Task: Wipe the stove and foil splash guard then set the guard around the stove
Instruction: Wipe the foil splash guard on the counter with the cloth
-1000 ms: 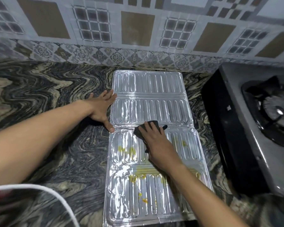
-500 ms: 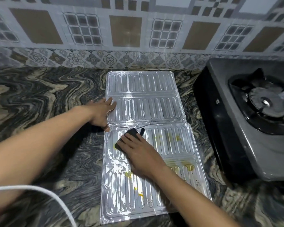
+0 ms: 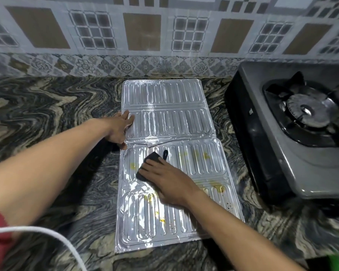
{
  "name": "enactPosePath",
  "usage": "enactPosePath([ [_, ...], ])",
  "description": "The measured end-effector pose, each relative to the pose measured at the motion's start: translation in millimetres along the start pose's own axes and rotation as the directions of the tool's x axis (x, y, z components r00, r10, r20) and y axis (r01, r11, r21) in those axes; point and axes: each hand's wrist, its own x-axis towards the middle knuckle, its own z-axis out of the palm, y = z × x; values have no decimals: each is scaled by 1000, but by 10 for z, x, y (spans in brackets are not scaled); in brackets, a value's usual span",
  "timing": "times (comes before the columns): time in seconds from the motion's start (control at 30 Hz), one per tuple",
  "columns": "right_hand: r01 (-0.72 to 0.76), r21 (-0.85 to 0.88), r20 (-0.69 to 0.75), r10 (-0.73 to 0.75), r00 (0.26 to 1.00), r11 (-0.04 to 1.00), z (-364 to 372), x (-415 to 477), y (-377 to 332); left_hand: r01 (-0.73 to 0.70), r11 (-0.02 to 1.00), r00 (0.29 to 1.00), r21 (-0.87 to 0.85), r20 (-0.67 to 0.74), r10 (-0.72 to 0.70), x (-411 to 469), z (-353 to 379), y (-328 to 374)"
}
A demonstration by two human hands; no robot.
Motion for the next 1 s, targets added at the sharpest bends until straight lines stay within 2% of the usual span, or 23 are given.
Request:
enactPosePath([
  [0.1, -21, 32, -43, 22, 999, 999, 0, 23, -76, 6, 1000, 1000, -2, -6, -6, 7, 0, 7],
  [0.17, -150, 73, -86, 156, 984, 986, -43, 95, -35, 11, 1000, 1000, -4, -5, -11, 7, 3, 22],
  [0.23, -283, 114, -114, 296, 948, 952, -118, 165, 62, 17, 1000, 1000, -6, -3, -17, -4, -6, 40],
  [0.5, -551, 87, -141, 558, 818, 830, -252, -115, 593, 30, 999, 999, -34, -34, -31, 12, 31, 27],
  [0.7, -686, 56, -96, 687, 720, 726, -305, -417, 790, -26, 997, 991, -73, -131, 16, -100, 193, 65],
  [0.83, -733, 100, -117, 740, 662, 672, -366, -544, 751, -52, 994, 991, -93, -129, 39, -133, 279, -28],
  [1.0, -734, 80, -191, 733, 653, 675, -193, -354, 307, -53, 998, 993, -15, -109, 51, -119, 237, 0],
])
